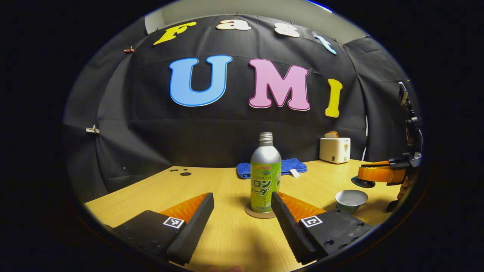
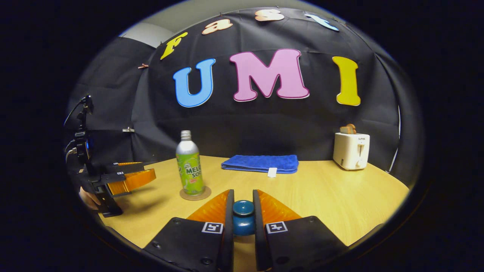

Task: Open the teacup lid with one hand, grasp the water bottle and pour water into the teacup with the other hand; after pouring, place the water bottle on the coaster and then close the teacup lid.

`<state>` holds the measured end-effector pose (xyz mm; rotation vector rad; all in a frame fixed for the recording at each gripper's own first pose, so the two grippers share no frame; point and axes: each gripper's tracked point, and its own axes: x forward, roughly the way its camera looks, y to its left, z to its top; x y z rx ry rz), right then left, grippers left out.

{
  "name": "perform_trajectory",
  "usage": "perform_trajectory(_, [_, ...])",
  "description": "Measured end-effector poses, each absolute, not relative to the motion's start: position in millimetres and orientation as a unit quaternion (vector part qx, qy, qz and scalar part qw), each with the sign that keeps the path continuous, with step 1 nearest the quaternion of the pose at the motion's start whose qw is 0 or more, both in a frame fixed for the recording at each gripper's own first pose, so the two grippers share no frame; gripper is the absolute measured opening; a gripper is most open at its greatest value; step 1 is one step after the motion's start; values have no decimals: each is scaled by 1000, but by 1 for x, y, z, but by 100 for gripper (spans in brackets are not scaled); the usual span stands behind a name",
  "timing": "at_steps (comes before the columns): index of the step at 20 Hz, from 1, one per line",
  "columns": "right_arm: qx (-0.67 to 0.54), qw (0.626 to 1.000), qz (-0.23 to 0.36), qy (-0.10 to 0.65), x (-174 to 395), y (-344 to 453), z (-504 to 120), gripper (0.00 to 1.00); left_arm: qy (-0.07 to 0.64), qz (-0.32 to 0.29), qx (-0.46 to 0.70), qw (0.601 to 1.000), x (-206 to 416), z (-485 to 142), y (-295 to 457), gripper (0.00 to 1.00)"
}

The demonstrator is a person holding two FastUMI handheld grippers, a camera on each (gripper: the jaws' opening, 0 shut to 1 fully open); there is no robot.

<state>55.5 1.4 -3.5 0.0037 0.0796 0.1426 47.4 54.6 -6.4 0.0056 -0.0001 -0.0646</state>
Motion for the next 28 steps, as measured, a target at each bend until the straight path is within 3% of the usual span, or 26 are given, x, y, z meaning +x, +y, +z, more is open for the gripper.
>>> perform_trajectory(2, [-6, 995, 85, 61, 59, 15, -15, 22, 1, -33, 3, 999, 48, -7, 54, 96])
perform_trajectory(3, [-9, 993, 91, 72, 59, 21, -22, 27, 0, -33, 3, 999, 48, -7, 54, 96])
perform_trajectory(15, [-24, 990, 82, 111, 65, 29, -38, 29, 1, -33, 2, 999, 48, -8, 55, 96])
perform_trajectory(18, [-17, 992, 78, 98, 62, 26, -33, 39, 2, -32, 1, 999, 46, -8, 54, 96])
perform_trajectory(20, [-5, 996, 66, 67, 57, 19, -22, 63, 2, -28, 1, 1000, 44, -8, 53, 96])
perform_trajectory(23, [2, 998, 51, 26, 52, 11, -11, 65, 3, -21, 1, 1000, 39, -8, 50, 96])
perform_trajectory(24, [-1, 999, 44, 15, 50, 6, -7, 75, 3, -15, 1, 1000, 38, -8, 50, 96])
perform_trajectory(27, [0, 1000, 30, 1, 47, -3, -5, 84, 3, -7, 1, 1000, 33, -8, 41, 96])
perform_trajectory(28, [-1, 1000, 24, 1, 46, -6, -3, 92, 3, -5, 1, 1000, 31, -7, 38, 96])
